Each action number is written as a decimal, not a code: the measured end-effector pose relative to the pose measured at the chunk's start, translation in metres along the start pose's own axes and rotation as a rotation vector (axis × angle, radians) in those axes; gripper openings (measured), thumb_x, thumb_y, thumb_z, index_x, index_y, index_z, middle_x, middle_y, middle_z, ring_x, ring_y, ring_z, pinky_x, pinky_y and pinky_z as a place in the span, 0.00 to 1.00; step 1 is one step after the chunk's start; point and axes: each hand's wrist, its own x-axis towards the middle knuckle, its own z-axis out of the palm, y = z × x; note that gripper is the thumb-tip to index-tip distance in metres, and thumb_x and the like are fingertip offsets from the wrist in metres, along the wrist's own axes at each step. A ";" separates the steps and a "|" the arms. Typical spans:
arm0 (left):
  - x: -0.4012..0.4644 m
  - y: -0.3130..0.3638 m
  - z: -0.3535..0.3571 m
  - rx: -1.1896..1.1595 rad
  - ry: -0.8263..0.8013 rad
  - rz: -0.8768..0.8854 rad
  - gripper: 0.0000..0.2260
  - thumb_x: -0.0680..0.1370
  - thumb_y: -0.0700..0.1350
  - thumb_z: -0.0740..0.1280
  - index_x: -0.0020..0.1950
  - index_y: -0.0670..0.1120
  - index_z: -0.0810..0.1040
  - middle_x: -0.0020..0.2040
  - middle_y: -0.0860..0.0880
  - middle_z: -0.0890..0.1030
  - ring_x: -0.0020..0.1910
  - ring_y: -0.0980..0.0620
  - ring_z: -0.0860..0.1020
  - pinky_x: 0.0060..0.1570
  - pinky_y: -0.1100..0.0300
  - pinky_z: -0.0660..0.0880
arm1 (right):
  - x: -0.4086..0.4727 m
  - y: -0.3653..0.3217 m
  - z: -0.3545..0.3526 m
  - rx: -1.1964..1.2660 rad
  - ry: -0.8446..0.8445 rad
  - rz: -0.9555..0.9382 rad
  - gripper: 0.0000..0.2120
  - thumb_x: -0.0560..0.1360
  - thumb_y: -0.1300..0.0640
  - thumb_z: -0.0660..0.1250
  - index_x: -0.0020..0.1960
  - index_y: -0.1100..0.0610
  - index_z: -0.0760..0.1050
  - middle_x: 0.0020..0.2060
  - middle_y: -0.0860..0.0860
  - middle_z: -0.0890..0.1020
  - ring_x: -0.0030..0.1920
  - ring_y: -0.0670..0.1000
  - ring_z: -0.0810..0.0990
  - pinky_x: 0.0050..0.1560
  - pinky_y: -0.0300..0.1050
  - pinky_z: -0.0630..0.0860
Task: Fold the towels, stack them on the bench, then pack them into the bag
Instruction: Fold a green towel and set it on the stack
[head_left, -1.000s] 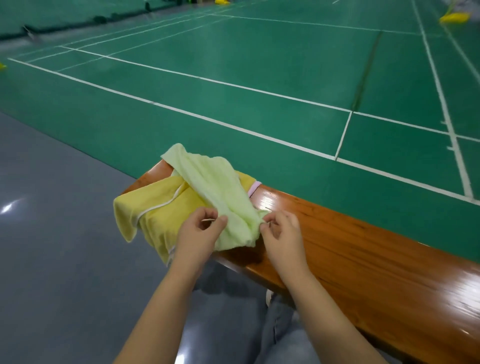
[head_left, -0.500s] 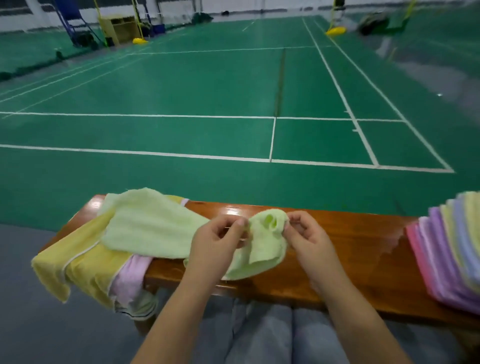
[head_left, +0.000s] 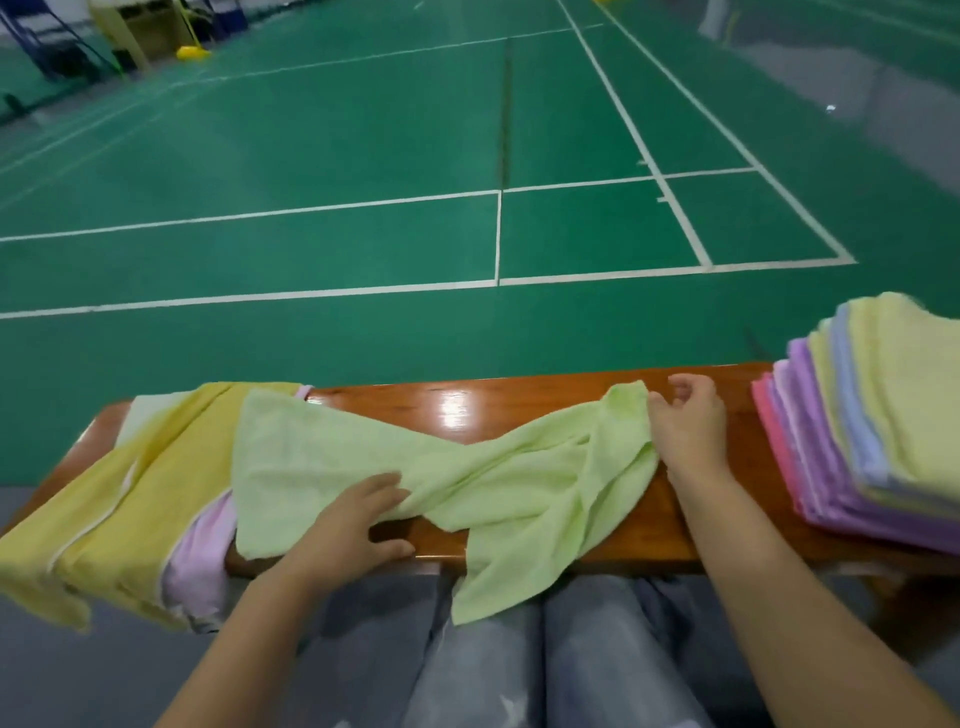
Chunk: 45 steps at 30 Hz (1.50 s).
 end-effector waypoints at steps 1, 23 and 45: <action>0.002 -0.006 0.001 -0.005 0.042 -0.012 0.25 0.74 0.52 0.71 0.70 0.54 0.70 0.74 0.56 0.61 0.73 0.53 0.61 0.72 0.59 0.58 | -0.008 0.000 0.002 -0.080 -0.007 -0.071 0.16 0.77 0.55 0.65 0.63 0.56 0.70 0.60 0.54 0.72 0.58 0.54 0.73 0.55 0.46 0.71; 0.068 0.077 -0.056 -1.030 0.162 -0.313 0.08 0.80 0.42 0.63 0.45 0.40 0.78 0.44 0.42 0.81 0.37 0.48 0.79 0.38 0.59 0.75 | -0.036 -0.064 -0.032 -0.024 -0.148 -0.333 0.03 0.75 0.61 0.64 0.47 0.56 0.71 0.38 0.48 0.76 0.36 0.45 0.72 0.32 0.40 0.65; 0.003 0.062 0.034 -0.257 0.262 0.017 0.15 0.78 0.43 0.65 0.64 0.53 0.76 0.49 0.54 0.73 0.49 0.53 0.74 0.47 0.63 0.69 | -0.104 0.032 0.023 0.213 -0.277 -0.067 0.15 0.77 0.61 0.64 0.62 0.48 0.72 0.52 0.49 0.76 0.51 0.47 0.76 0.46 0.40 0.74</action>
